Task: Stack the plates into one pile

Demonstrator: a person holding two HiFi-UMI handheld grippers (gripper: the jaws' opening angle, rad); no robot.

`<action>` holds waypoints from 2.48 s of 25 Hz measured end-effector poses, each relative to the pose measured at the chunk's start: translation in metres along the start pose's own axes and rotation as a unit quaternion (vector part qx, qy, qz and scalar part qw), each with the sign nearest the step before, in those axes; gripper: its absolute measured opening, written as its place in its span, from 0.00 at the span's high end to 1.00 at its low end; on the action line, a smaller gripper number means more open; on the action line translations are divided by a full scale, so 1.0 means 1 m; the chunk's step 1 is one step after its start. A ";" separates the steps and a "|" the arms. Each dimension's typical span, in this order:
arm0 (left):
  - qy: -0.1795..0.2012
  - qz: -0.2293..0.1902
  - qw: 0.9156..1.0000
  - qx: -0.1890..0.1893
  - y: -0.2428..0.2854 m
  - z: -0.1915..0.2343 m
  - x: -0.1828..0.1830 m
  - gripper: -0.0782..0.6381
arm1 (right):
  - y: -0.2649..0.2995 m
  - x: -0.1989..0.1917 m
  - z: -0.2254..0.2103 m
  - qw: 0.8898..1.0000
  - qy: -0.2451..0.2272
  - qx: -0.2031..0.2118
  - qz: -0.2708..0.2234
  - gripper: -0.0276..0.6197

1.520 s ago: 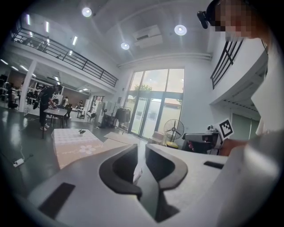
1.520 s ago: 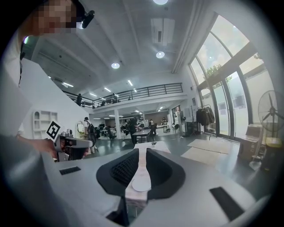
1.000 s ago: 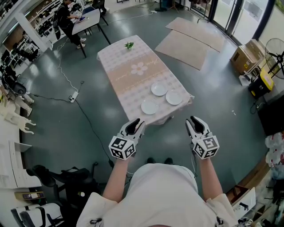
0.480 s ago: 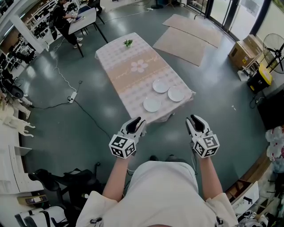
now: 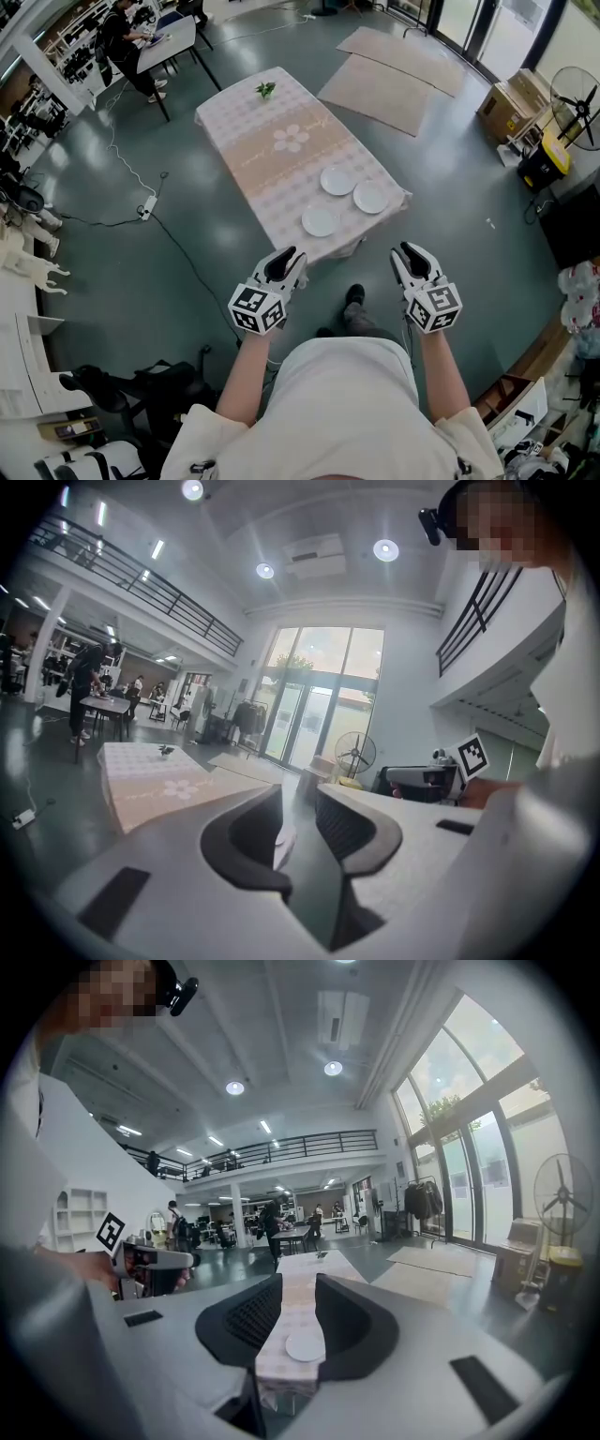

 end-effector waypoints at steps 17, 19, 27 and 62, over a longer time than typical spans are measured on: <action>-0.050 0.008 0.999 0.020 0.096 0.036 0.017 0.73 | 0.086 0.009 -0.091 0.999 0.005 0.045 0.026 0.76; -0.055 0.008 0.998 0.027 0.114 0.039 0.019 0.73 | 0.097 0.009 -0.109 0.998 0.010 0.050 0.031 0.76; -0.021 0.031 0.998 0.055 0.185 0.042 0.032 0.73 | 0.150 0.016 -0.176 0.994 0.022 0.088 0.054 0.76; -0.051 0.124 0.989 0.065 0.320 0.123 0.014 0.73 | 0.284 -0.021 -0.276 0.981 0.102 0.104 0.131 0.76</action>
Point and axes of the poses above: the fingertips, and each gripper's own axes: y forward along the fingers, z to its left, x out of its top, the point moved 6 cm from there along -y, backward along the fingers, and after that the axes turned 14 degrees about x, right-handed, at the moved point
